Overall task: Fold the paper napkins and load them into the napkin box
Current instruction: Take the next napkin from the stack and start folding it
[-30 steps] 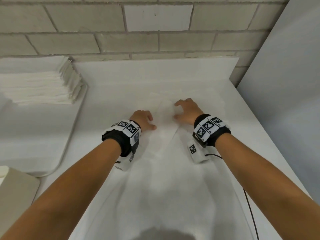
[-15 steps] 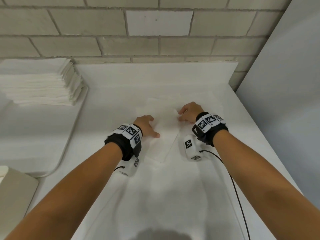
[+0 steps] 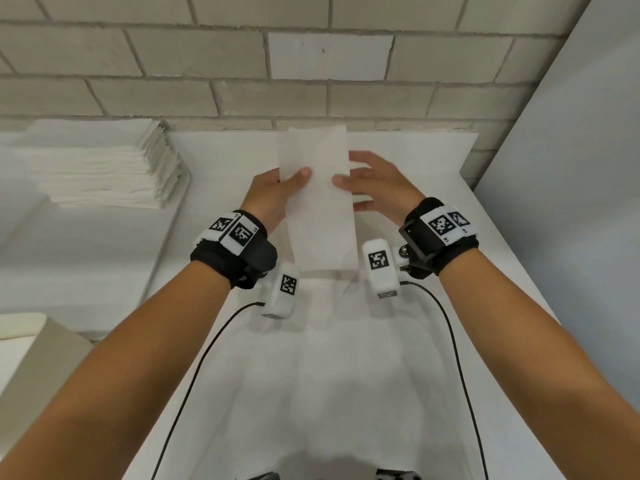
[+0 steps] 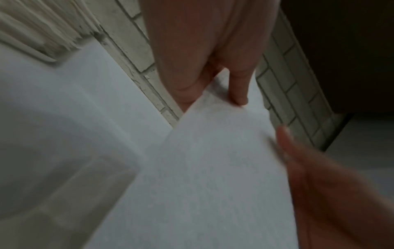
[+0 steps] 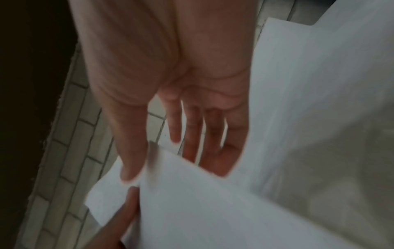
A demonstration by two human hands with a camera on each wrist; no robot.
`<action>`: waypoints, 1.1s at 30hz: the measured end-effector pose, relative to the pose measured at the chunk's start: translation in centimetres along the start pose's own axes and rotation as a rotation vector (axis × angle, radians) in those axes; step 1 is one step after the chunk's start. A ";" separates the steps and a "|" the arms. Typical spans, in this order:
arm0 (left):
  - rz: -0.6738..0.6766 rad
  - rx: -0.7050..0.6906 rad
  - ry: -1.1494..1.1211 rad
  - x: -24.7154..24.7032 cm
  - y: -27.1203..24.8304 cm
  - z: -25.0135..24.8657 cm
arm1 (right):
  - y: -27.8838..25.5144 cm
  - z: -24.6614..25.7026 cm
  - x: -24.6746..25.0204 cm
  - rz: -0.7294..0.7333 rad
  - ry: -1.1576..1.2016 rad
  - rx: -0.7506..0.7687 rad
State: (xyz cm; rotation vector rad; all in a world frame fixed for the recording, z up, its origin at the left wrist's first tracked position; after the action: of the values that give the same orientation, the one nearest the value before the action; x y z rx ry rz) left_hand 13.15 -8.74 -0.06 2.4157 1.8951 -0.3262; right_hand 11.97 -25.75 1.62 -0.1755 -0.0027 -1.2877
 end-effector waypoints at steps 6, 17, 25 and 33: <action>-0.303 -0.230 0.632 2.5 -1.4 -3.6 | -1.0 0.5 -2.4 0.191 -0.871 -0.130; -0.094 -0.051 1.137 2.7 -3.4 -3.3 | 0.0 5.0 -2.7 -0.174 -0.592 0.150; -0.404 0.003 0.570 9.3 -4.0 -2.6 | 2.0 -7.0 -6.4 0.489 -1.386 -0.305; -0.282 0.185 0.392 8.8 -3.1 1.9 | 1.6 -7.9 -6.3 0.555 -1.378 -0.165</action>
State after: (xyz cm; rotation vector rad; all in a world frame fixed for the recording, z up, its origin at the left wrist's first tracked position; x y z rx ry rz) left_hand 11.93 0.11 -3.44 2.4681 2.4837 -0.0361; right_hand 11.02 -20.39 -7.04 -1.0923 -0.9569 -0.4134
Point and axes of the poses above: each hand's wrist, its own y-axis towards the middle knuckle, its own x-axis out of the back of the hand, z = x × y, the point moved 5 cm from there along y, towards the middle knuckle, and after that the axes turned 7 degrees about z, right-handed, at the moved point
